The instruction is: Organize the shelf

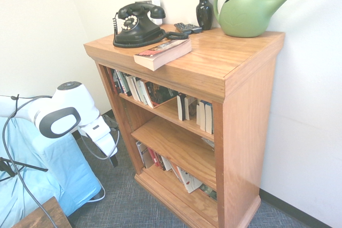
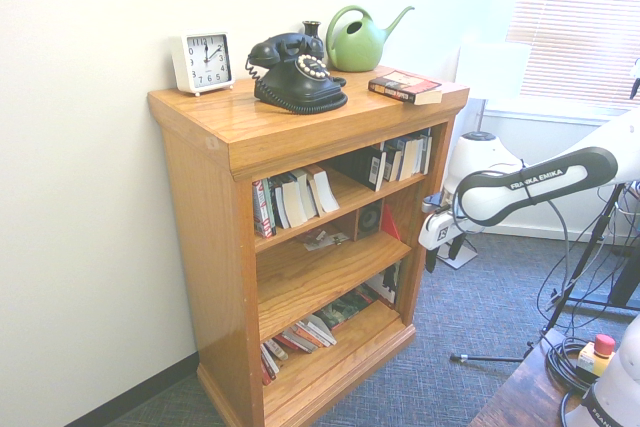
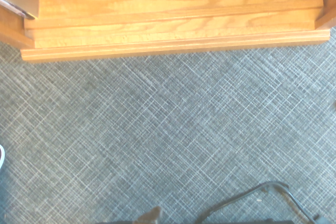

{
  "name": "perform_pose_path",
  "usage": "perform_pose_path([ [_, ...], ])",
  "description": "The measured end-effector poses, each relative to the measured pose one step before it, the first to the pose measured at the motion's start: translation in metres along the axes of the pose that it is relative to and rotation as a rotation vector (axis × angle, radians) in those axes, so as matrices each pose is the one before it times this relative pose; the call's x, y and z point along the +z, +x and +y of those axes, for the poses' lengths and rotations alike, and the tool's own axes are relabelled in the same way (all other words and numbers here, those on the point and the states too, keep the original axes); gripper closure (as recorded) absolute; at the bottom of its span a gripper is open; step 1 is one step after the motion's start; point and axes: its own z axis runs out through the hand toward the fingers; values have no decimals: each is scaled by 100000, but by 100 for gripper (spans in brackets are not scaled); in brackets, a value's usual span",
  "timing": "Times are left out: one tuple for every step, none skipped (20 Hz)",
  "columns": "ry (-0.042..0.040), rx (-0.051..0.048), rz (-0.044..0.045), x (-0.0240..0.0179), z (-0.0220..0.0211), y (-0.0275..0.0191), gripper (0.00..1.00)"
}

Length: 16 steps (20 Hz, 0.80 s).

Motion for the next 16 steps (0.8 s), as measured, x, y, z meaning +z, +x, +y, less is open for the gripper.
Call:
perform_pose_path([
  [44, -10, 20, 6, -36, 26, 0],
  [-133, -83, 68, 25, 20, 29, 0],
  [-324, -445, 763, -13, 66, 162, 0],
  [-511, -685, 1636, -58, 130, 343, 0],
  [-923, -759, 2602, -122, 237, 549, 0],
  [-1271, -752, 3796, -139, 361, 693, 0],
  [-1572, -760, 4920, -145, 508, 883, 0],
  [-1997, -660, 5525, -156, 633, 1031, 0],
  [-2318, -847, 5503, -128, 726, 1085, 0],
  [-2618, -990, 4933, -124, 834, 1136, 0],
  [-2978, -1414, 6024, -355, 977, 1439, 0],
  [-2505, -1183, 4910, -394, 985, 1351, 0],
  [-2327, -1356, 5135, -514, 940, 1363, 0],
  [-2217, -1536, 5215, -551, 820, 1228, 0],
  [-2129, -1779, 5227, -576, 692, 1082, 0],
  [-1901, -1964, 5270, -676, 517, 943, 0],
])
